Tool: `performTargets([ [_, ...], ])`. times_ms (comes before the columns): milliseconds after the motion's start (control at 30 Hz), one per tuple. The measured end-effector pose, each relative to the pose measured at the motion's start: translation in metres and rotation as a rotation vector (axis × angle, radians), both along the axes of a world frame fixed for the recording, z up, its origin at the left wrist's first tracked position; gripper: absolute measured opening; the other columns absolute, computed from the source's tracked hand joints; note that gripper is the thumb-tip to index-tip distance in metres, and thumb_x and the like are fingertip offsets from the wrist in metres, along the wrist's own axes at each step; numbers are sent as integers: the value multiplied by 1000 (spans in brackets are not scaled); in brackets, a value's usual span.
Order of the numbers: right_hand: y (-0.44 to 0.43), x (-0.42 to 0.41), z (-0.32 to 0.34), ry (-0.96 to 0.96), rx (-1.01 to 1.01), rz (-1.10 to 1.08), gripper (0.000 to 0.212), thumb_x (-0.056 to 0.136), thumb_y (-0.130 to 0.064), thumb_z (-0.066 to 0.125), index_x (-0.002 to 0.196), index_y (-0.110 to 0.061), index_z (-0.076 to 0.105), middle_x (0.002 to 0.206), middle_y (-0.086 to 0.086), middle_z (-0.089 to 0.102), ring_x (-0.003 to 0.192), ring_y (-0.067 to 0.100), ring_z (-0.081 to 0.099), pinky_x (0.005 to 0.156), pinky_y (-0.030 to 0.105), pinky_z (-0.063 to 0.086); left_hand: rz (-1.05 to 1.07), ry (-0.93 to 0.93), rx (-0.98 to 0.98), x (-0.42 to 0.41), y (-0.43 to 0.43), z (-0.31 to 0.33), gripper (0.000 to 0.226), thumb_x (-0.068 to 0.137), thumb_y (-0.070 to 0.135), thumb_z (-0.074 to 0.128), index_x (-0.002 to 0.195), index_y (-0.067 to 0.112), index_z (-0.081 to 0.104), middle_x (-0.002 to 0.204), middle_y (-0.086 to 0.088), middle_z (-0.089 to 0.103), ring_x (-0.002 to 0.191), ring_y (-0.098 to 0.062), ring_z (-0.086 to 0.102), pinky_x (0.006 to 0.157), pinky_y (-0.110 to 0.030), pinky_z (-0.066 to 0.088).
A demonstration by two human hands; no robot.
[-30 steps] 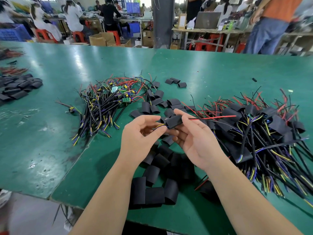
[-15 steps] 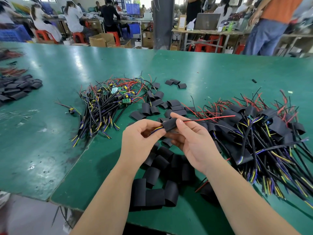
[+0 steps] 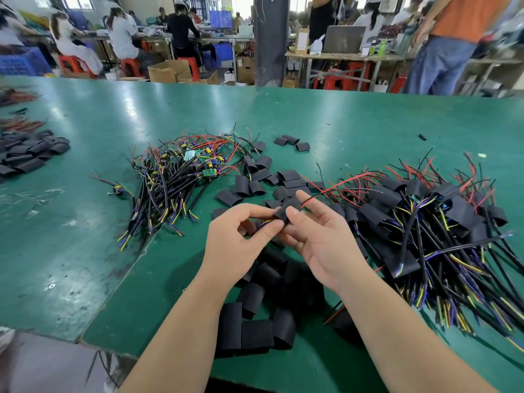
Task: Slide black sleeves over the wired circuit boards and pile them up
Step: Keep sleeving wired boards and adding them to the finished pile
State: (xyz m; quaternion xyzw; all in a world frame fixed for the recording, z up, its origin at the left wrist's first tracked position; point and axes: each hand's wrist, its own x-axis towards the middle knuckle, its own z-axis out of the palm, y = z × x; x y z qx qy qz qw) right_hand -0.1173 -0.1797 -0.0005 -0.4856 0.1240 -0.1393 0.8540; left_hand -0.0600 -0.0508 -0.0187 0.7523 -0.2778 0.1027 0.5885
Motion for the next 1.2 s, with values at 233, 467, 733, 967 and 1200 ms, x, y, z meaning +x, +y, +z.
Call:
performTargets([
  [233,-44,-13,50,-121,39,-309,12,91,-2,57,82,-7,54,62,5,67,55,14,66,52,17,51,45,220,-203,3,6,4,23,92,30,55,78,20,70,76,5,71,60,-11,50,61,-23,43],
  [467,-120,-40,87,462,-1210,-817,48,79,-52,53,107,-16,68,105,14,70,95,35,64,87,49,51,230,172,-88,10,6,-4,21,93,25,54,78,32,66,78,20,68,55,3,53,56,-13,39],
  [733,-59,-22,54,232,-1456,-735,32,84,-14,63,116,-14,66,118,17,57,108,37,53,95,43,39,500,-57,69,19,14,8,17,94,20,51,93,21,68,85,12,65,80,-15,57,78,-36,47],
  [967,-17,-4,-1,203,-1555,-239,17,89,-15,57,100,-16,70,95,2,69,87,24,61,85,40,48,737,-85,645,84,49,22,35,85,17,59,119,8,58,118,-15,56,111,-36,46,92,-43,40],
  [1200,-30,-5,-11,255,-1400,-260,15,88,-13,59,96,-17,71,84,-4,69,77,15,60,76,27,48,689,200,856,128,78,16,20,84,16,68,89,-4,64,90,-22,65,92,-42,60,72,-38,45],
])
